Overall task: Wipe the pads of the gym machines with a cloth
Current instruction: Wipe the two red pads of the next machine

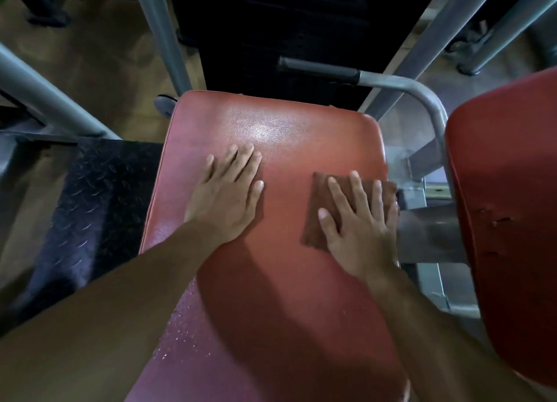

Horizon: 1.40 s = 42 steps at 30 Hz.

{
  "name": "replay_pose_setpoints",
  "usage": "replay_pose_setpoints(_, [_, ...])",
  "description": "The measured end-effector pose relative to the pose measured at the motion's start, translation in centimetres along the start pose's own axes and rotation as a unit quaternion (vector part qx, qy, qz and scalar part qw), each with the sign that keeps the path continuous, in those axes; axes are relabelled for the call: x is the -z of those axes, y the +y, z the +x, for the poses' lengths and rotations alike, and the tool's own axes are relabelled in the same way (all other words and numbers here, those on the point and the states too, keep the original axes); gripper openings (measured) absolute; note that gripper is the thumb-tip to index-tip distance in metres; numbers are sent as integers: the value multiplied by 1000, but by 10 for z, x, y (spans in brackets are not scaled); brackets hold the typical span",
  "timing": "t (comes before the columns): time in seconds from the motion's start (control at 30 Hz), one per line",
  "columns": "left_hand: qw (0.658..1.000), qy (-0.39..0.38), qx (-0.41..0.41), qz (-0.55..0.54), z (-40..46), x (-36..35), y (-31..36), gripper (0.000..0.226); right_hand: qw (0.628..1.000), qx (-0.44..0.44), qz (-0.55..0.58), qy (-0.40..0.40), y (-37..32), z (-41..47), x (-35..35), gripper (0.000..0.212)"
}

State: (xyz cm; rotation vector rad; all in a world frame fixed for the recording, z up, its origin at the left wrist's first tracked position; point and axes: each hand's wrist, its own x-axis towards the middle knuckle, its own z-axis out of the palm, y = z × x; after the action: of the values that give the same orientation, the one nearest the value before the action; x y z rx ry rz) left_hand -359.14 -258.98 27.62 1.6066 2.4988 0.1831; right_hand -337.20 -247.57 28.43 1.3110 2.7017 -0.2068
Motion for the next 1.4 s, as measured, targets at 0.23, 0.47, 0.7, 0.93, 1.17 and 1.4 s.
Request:
replay_pose_setpoints(0.23, [1000, 3, -7, -8, -1, 0, 0, 57, 995, -87, 25, -30, 7, -48, -8, 67])
replay_pose_setpoints(0.47, [1000, 2, -13, -4, -1, -2, -1, 58, 989, -136, 29, -56, -31, -82, -10, 69])
replay_pose_setpoints(0.7, [999, 15, -22, -39, -1, -1, -1, 56, 995, -66, 42, -56, -81, -78, -13, 67])
replay_pose_setpoints(0.93, [901, 107, 125, -402, -6, 38, -17, 32, 992, 63, 97, -55, -151, -43, -9, 63])
replay_pose_setpoints(1.17, [968, 125, 7, -217, -60, 24, 16, 47, 951, -23, 295, 94, -76, -9, 4, 53])
replay_pose_setpoints(1.4, [996, -59, 59, 9, -59, -8, 73, 61, 998, 28, 61, 11, -36, -15, -18, 67])
